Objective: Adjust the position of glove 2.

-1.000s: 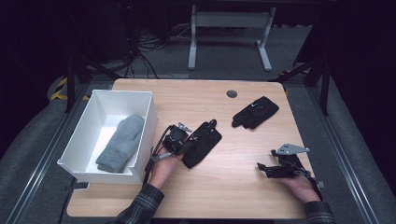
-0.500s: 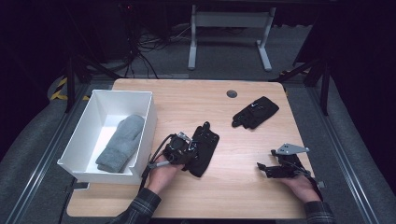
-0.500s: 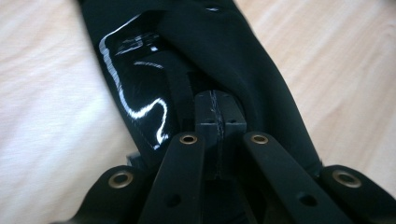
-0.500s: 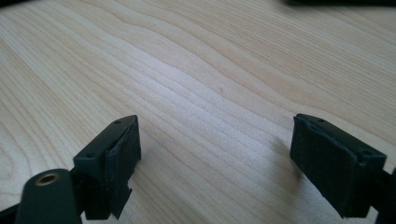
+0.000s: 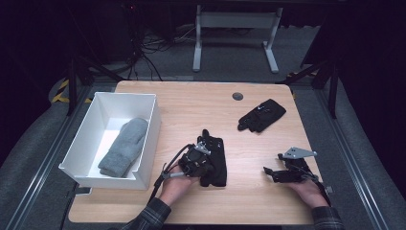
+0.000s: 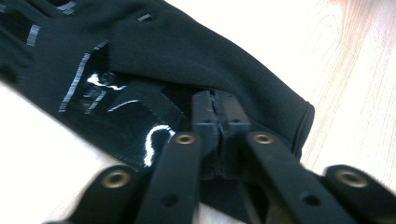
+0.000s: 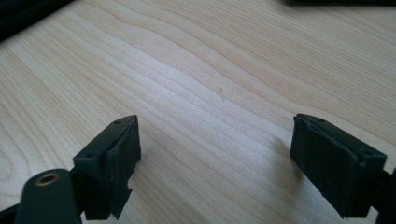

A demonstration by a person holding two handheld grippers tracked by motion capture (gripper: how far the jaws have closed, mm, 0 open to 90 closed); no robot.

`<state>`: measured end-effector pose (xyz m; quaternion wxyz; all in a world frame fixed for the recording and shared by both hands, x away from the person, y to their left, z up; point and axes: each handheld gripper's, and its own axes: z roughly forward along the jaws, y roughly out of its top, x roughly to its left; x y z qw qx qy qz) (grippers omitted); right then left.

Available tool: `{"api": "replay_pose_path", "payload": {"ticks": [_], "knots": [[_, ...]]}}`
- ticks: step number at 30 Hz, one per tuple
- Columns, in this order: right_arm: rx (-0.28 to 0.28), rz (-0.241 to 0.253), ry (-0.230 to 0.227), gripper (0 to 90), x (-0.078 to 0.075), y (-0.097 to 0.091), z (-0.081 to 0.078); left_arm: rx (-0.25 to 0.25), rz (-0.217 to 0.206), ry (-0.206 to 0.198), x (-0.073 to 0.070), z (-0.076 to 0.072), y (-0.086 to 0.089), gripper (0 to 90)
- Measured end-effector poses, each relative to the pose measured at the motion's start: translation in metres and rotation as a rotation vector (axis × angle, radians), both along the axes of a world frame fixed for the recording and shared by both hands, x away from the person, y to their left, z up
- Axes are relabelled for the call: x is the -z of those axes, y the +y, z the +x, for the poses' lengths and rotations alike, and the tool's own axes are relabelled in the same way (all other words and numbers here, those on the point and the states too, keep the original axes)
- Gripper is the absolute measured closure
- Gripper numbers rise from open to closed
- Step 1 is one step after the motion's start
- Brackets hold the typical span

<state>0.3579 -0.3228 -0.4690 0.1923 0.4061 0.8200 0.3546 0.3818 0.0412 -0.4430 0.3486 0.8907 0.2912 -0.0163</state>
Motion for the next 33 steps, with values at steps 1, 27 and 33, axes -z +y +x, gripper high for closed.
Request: {"api": "replay_pose_path", "payload": {"ticks": [1, 27, 33], "knots": [[0.0, 0.0, -0.001, 16.6, 0.0, 0.0, 0.0, -0.007, -0.004, -0.023, -0.003, -0.001, 0.004, 81.8], [-0.047, 0.009, -0.03, 54.6, -0.012, 0.004, 0.005, 0.093, 0.134, -0.185, 0.026, -0.042, 0.039, 4.3], [-0.047, 0.033, -0.044, 83.8, -0.025, 0.007, 0.024, 0.12, 0.055, -0.22, 0.034, -0.041, 0.046, 0.0]]}}
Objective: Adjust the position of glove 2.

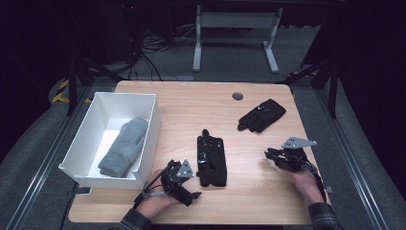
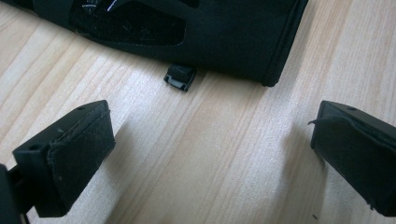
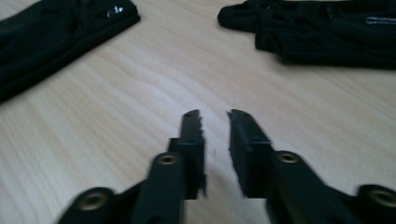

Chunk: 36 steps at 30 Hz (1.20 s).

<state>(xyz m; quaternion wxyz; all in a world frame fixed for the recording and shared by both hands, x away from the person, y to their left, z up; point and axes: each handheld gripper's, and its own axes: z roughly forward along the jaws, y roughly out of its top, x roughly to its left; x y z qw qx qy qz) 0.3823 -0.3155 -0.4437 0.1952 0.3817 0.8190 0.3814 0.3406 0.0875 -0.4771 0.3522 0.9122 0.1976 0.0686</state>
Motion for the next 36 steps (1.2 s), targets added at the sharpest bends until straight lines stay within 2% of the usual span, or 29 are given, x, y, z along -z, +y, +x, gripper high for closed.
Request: {"api": "replay_pose_path", "payload": {"ticks": [1, 2, 4, 5, 8, 10, 13, 17, 20, 23, 25, 27, 32, 36], "knots": [[0.008, 0.002, -0.001, 88.8, -0.002, 0.0, 0.006, 0.006, -0.014, -0.005, 0.001, 0.0, 0.001, 0.0], [0.015, 0.01, -0.003, 89.9, -0.006, 0.0, 0.015, 0.0, -0.025, -0.008, 0.002, -0.001, 0.001, 0.0], [0.016, 0.011, -0.005, 90.0, -0.008, 0.0, 0.019, 0.0, -0.023, -0.007, 0.002, -0.001, 0.001, 0.0], [0.025, 0.0, -0.016, 90.0, -0.011, 0.0, 0.026, 0.0, -0.023, -0.007, 0.002, -0.001, 0.001, 0.0], [0.042, 0.007, -0.031, 90.0, -0.015, 0.0, 0.042, 0.0, -0.024, -0.006, 0.002, -0.001, 0.001, 0.1], [0.055, 0.0, -0.03, 90.0, -0.016, 0.001, 0.055, 0.0, -0.02, -0.005, 0.002, -0.001, 0.001, 0.3], [0.076, 0.02, -0.035, 90.0, -0.015, 0.003, 0.074, -0.006, -0.022, -0.006, 0.001, 0.0, 0.001, 0.8], [0.1, -0.012, -0.014, 90.0, -0.005, 0.008, 0.097, -0.007, -0.023, -0.008, 0.001, 0.0, 0.002, 1.3], [0.131, -0.011, -0.006, 90.0, 0.003, 0.005, 0.11, -0.007, -0.023, -0.008, 0.001, 0.0, 0.002, 1.6], [0.137, -0.014, -0.015, 90.0, 0.007, 0.004, 0.115, -0.015, -0.021, 0.001, 0.001, -0.001, 0.002, 2.0], [0.143, 0.015, -0.028, 90.0, 0.007, 0.002, 0.118, -0.015, -0.021, 0.002, 0.001, -0.001, 0.002, 2.1], [0.134, 0.024, -0.038, 90.0, 0.005, 0.003, 0.12, -0.011, -0.027, -0.004, 0.001, 0.0, 0.002, 2.3], [0.108, -0.075, -0.017, 90.0, 0.009, 0.014, 0.127, -0.015, -0.026, -0.001, 0.001, 0.0, 0.003, 2.8], [0.105, -0.059, -0.009, 90.0, 0.011, 0.013, 0.121, -0.018, -0.027, -0.002, 0.001, 0.0, 0.003, 3.1]]}}
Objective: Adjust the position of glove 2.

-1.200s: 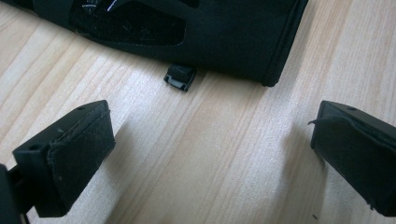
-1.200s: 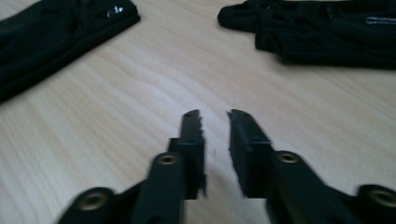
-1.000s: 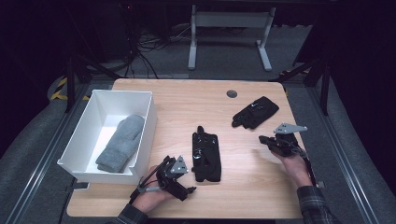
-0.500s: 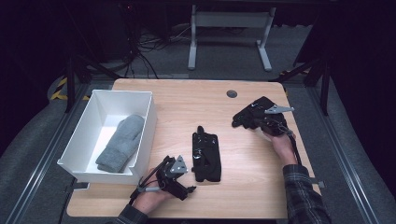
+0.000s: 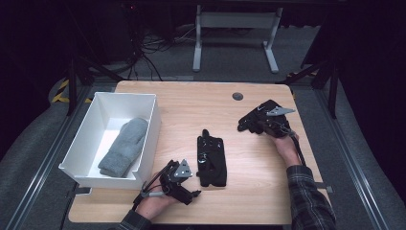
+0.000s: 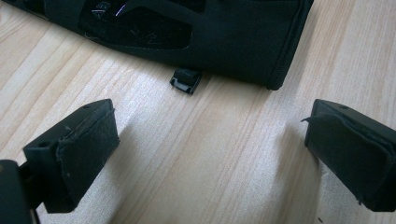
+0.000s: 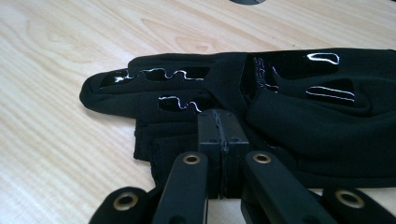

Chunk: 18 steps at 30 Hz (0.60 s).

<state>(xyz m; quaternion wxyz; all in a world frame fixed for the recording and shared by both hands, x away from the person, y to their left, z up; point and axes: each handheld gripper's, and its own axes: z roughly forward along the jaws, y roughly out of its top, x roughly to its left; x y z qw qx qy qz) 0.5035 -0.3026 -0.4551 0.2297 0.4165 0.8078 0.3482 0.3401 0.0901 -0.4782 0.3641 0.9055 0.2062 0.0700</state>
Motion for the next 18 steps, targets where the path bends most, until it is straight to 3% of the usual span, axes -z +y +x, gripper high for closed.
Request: {"api": "replay_pose_path", "payload": {"ticks": [5, 12, 18], "knots": [[-0.015, 0.036, 0.018, 90.0, 0.001, -0.002, -0.014, -0.001, 0.0, 0.0, 0.0, 0.0, 0.0, 3.1], [-0.063, 0.035, 0.027, 90.0, 0.001, 0.004, -0.041, -0.001, -0.001, 0.002, 0.0, 0.0, 0.0, 3.2], [-0.107, 0.005, 0.04, 90.0, 0.0, 0.011, -0.067, -0.001, -0.003, 0.002, 0.0, 0.0, 0.0, 3.2]]}}
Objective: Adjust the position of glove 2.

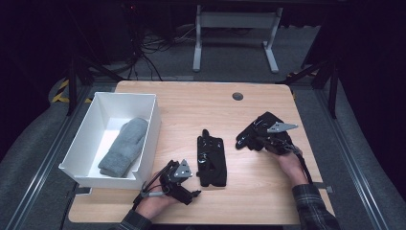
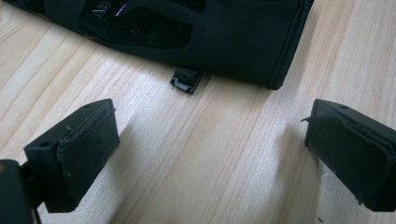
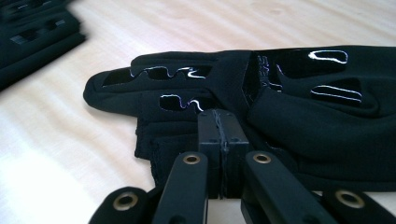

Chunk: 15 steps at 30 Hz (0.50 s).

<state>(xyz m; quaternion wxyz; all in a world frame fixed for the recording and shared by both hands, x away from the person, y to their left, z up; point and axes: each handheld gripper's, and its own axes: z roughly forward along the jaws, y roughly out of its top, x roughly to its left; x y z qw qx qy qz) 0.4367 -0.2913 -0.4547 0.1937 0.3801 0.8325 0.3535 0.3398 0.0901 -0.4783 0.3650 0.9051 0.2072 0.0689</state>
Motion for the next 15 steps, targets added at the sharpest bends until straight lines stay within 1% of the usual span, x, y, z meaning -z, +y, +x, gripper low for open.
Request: {"api": "replay_pose_path", "payload": {"ticks": [4, 7, 10, 12, 14, 15], "knots": [[-0.017, -0.009, 0.007, 90.0, -0.001, 0.005, -0.017, -0.001, -0.001, -0.001, 0.0, 0.0, 0.0, 3.3], [-0.03, -0.004, 0.012, 90.0, 0.0, 0.01, -0.032, -0.001, -0.001, -0.001, 0.0, 0.0, 0.0, 3.3], [-0.044, -0.013, 0.015, 90.0, -0.001, 0.013, -0.042, -0.001, -0.001, -0.002, 0.0, 0.0, 0.0, 3.3], [-0.051, -0.026, 0.004, 90.0, -0.003, 0.014, -0.044, -0.001, -0.001, -0.001, 0.0, 0.0, 0.0, 3.3], [-0.04, -0.034, -0.019, 90.0, -0.01, 0.01, -0.04, -0.001, -0.001, -0.006, 0.0, 0.0, 0.0, 3.4], [-0.018, -0.027, -0.035, 90.0, -0.016, 0.005, -0.032, -0.001, -0.001, -0.006, 0.0, 0.0, 0.0, 3.4]]}}
